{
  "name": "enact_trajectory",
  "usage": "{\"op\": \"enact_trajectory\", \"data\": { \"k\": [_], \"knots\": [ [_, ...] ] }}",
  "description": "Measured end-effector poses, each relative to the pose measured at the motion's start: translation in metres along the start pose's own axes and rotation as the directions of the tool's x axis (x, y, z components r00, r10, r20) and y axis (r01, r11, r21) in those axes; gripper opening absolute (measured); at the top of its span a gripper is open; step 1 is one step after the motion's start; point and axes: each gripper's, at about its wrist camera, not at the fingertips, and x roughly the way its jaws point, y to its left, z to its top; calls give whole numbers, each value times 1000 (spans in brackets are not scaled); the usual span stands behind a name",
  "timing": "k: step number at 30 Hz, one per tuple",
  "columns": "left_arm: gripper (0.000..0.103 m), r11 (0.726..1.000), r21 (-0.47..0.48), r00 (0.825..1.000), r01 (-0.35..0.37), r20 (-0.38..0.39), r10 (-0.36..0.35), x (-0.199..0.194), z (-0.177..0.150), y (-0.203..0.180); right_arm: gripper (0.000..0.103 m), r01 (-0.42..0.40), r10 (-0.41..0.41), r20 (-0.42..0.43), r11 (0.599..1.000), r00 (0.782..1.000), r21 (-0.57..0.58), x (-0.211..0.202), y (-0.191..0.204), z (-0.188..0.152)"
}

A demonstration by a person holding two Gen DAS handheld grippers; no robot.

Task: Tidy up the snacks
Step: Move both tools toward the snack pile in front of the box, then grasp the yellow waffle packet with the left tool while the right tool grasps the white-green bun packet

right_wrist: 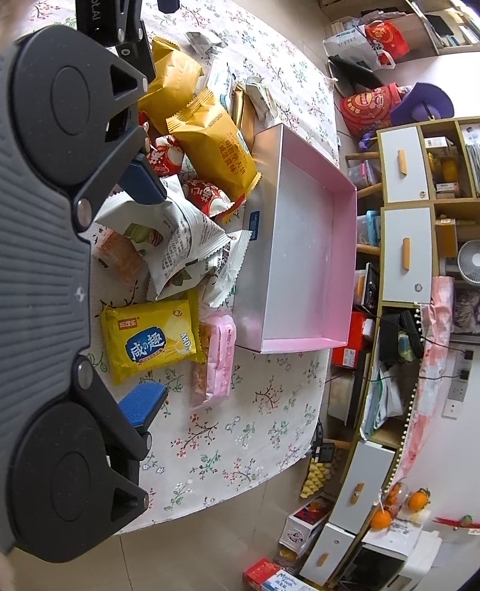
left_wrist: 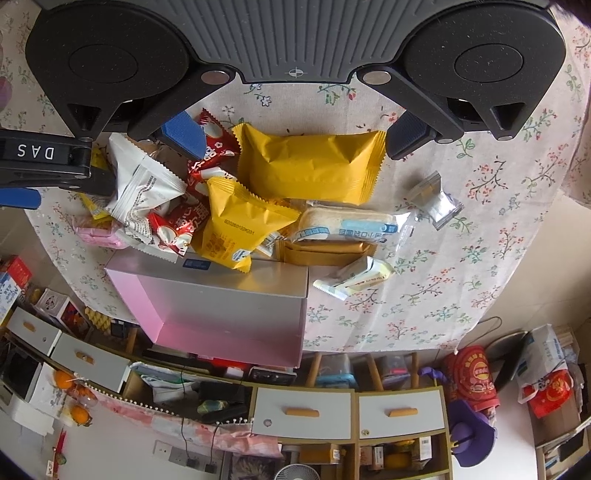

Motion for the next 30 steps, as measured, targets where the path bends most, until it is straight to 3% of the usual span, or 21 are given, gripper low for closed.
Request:
{"op": "enact_trajectory", "data": {
  "k": [9, 12, 23, 27, 30],
  "knots": [
    [103, 999, 22, 1000, 29, 9, -29, 7, 10, 5, 100, -99, 95, -71, 994, 993, -51, 14, 6, 4],
    [103, 998, 24, 998, 55, 20, -56, 8, 15, 8, 98, -103, 98, -71, 992, 993, -68, 16, 7, 6],
    [100, 986, 86, 988, 144, 43, -148, 22, 27, 5, 95, -237, 230, -59, 955, 971, -177, 15, 10, 10],
    [95, 968, 142, 974, 208, 66, -219, 29, 33, 1, 94, -270, 268, -42, 934, 963, -234, 15, 10, 11],
    [82, 951, 200, 962, 237, 85, -258, 42, 37, 1, 93, -300, 300, -40, 914, 953, -273, 21, 11, 12]
  ]
}}
